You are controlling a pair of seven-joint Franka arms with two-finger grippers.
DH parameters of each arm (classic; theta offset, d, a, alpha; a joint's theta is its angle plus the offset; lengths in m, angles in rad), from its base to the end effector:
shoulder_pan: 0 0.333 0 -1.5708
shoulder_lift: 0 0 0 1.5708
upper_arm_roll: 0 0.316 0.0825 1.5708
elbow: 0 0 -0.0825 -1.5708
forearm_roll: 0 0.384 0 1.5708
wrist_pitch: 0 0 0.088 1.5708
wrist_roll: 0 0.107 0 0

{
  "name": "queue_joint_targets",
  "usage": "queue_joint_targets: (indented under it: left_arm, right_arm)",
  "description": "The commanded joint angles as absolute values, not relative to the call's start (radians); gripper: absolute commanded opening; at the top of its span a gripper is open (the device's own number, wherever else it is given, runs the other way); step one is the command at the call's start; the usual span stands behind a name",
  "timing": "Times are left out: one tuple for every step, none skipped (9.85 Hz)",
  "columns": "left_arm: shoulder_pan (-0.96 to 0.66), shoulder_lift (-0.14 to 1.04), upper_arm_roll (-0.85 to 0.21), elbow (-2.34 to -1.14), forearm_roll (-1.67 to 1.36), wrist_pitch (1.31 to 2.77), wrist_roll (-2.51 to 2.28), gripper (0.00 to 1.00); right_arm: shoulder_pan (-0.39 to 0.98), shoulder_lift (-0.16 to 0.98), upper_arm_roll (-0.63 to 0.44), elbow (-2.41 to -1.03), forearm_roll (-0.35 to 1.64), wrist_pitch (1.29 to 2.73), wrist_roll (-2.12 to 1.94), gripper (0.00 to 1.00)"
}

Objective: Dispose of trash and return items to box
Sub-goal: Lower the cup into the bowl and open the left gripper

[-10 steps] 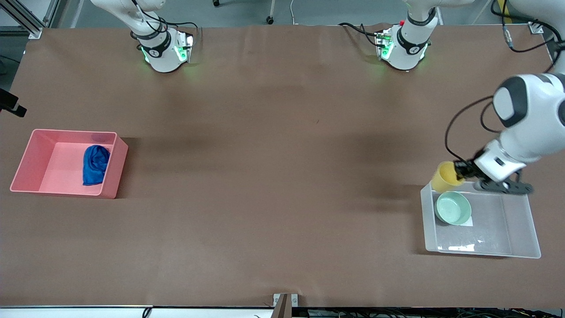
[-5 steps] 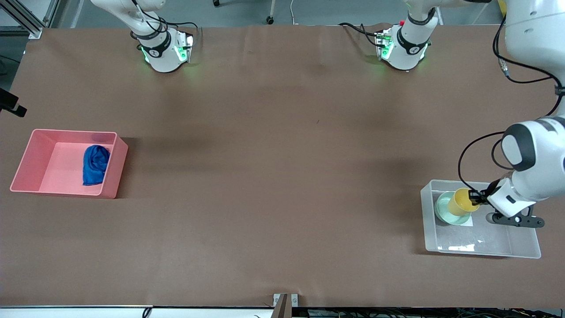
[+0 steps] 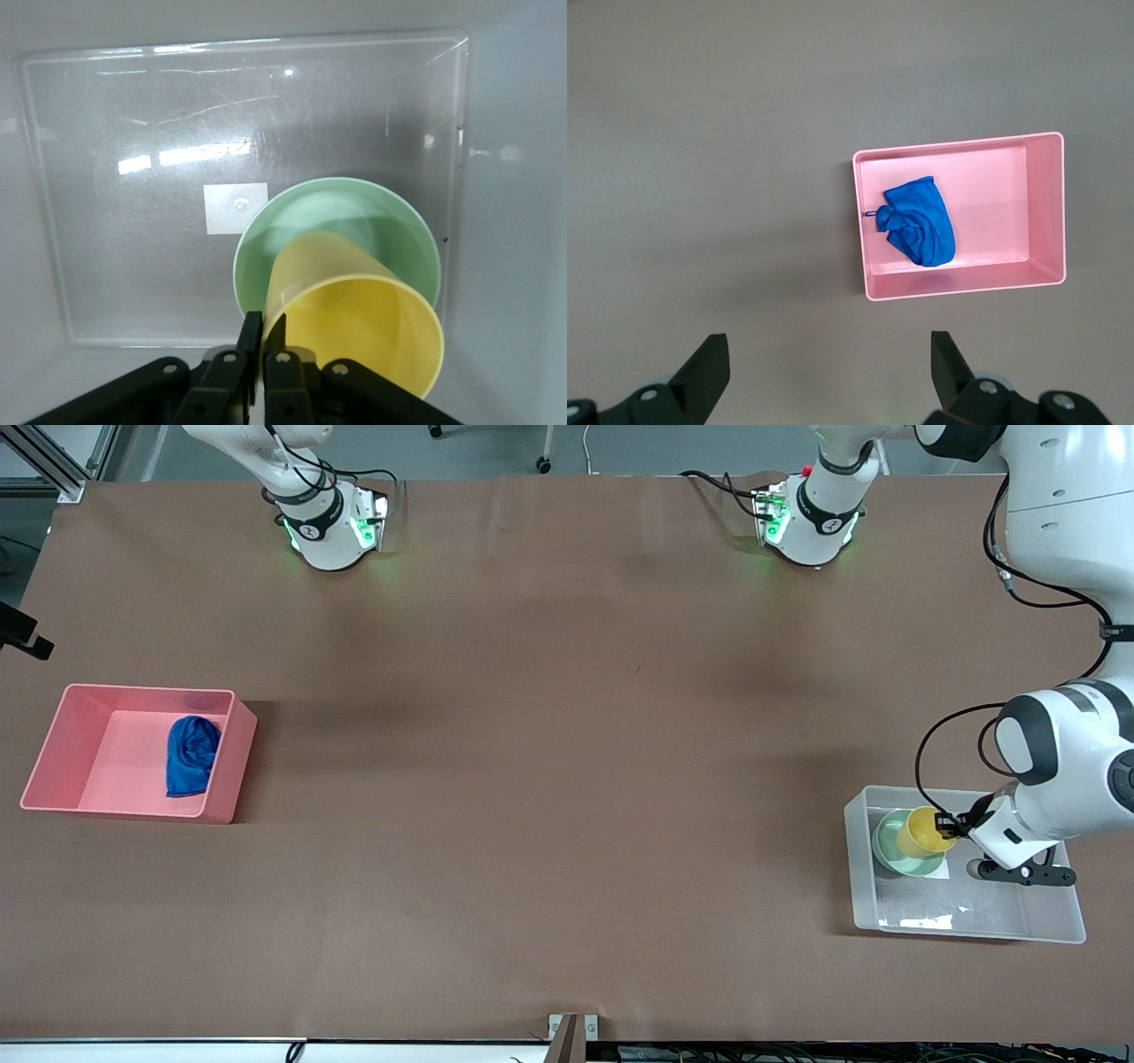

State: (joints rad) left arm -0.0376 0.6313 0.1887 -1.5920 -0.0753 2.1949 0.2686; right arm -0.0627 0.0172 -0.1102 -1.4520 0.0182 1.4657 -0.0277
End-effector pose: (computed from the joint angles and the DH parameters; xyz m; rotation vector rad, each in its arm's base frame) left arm 0.6887 0.0844 0.2684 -3.0908 0.1664 0.0412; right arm 0.5414 -0.0918 0.6613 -3.1171 0.2237 0.0027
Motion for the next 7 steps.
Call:
queue_joint_targets:
  left_arm:
    - [-0.037, 0.663, 0.192, -1.582, -0.094, 2.209, 0.282, 0.75]
    - [-0.037, 0.655, 0.192, -1.578, -0.092, 2.207, 0.285, 0.91]
    - [-0.041, 0.62, 0.189, -1.578, -0.091, 2.207, 0.284, 0.95]
    - [-0.047, 0.577, 0.183, -1.58, -0.084, 2.206, 0.276, 0.96]
    - [-0.051, 0.531, 0.166, -1.583, -0.08, 2.203, 0.267, 0.98]
    - [-0.051, 0.478, 0.132, -1.607, -0.08, 2.2, 0.261, 1.0]
    - [-0.054, 0.404, 0.1, -1.649, -0.08, 2.194, 0.229, 1.0]
  right_arm:
    - [-0.067, 0.008, -0.107, -1.457, 0.023, 1.459, -0.037, 1.0]
    - [-0.067, 0.008, -0.107, -1.457, 0.023, 1.459, -0.037, 1.0]
    - [-0.067, 0.008, -0.107, -1.457, 0.023, 1.46, -0.037, 1.0]
    - [-0.067, 0.008, -0.107, -1.457, 0.023, 1.459, -0.037, 1.0]
    - [-0.067, 0.008, -0.107, -1.457, 0.023, 1.459, -0.038, 1.0]
    - [-0.067, 0.008, -0.107, -1.457, 0.023, 1.459, -0.038, 1.0]
    - [-0.067, 0.008, -0.107, -1.457, 0.023, 1.457, -0.038, 1.0]
